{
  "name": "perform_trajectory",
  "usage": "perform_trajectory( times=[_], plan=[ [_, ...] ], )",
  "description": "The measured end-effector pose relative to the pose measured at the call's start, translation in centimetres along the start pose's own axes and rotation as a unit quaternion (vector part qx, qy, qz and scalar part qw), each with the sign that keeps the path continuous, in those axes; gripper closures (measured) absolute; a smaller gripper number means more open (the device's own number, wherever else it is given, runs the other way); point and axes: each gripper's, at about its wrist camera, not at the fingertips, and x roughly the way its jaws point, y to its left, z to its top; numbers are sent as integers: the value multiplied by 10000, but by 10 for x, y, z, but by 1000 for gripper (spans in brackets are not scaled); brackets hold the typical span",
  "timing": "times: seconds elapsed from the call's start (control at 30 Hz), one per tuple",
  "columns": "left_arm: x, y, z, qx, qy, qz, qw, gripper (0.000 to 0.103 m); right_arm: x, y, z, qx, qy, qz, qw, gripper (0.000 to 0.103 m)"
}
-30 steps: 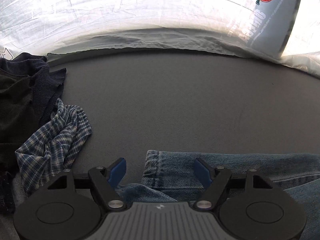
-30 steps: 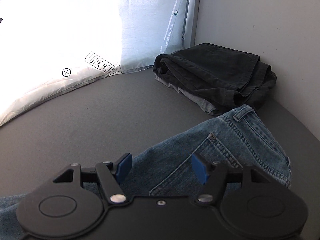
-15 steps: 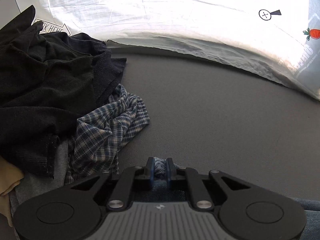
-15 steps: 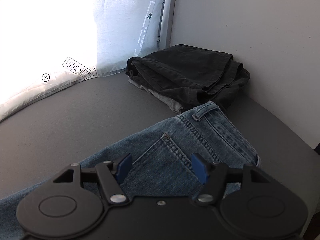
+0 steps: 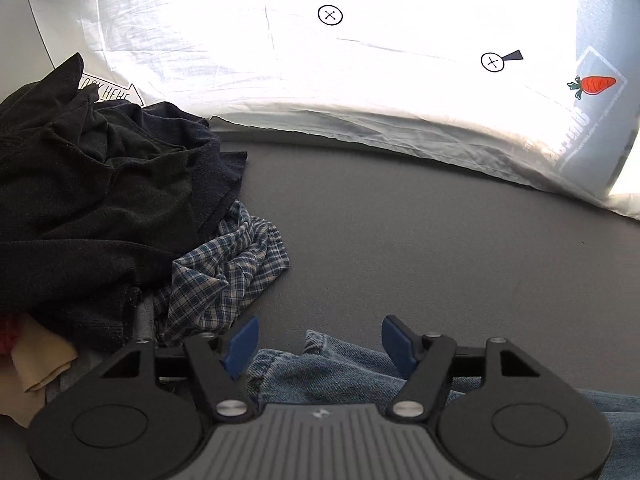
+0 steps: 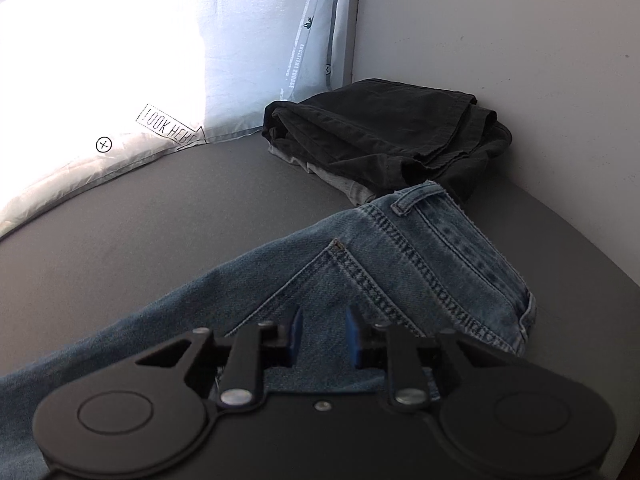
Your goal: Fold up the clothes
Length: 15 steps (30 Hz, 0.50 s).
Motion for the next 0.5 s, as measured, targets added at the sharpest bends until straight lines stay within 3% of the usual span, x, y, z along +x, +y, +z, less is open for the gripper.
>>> perform_trajectory(
  times=[0.07, 0.23, 0.3, 0.5],
  plan=[
    [-13, 2, -13, 0, 5, -24, 10000, 32, -7, 11, -5, -147, -27, 77, 9999, 81],
    [-46, 9, -60, 35, 61, 57, 10000, 29, -35, 50, -20, -211, 56, 730, 9971, 76],
    [-58, 14, -81, -2, 91, 77, 9999, 27, -48, 70, -28, -372, 115, 1015, 9941, 67],
    [-72, 35, -141, -329, 410, 192, 9984, 25, -85, 125, -59, -824, 336, 1749, 9806, 62]
  ],
)
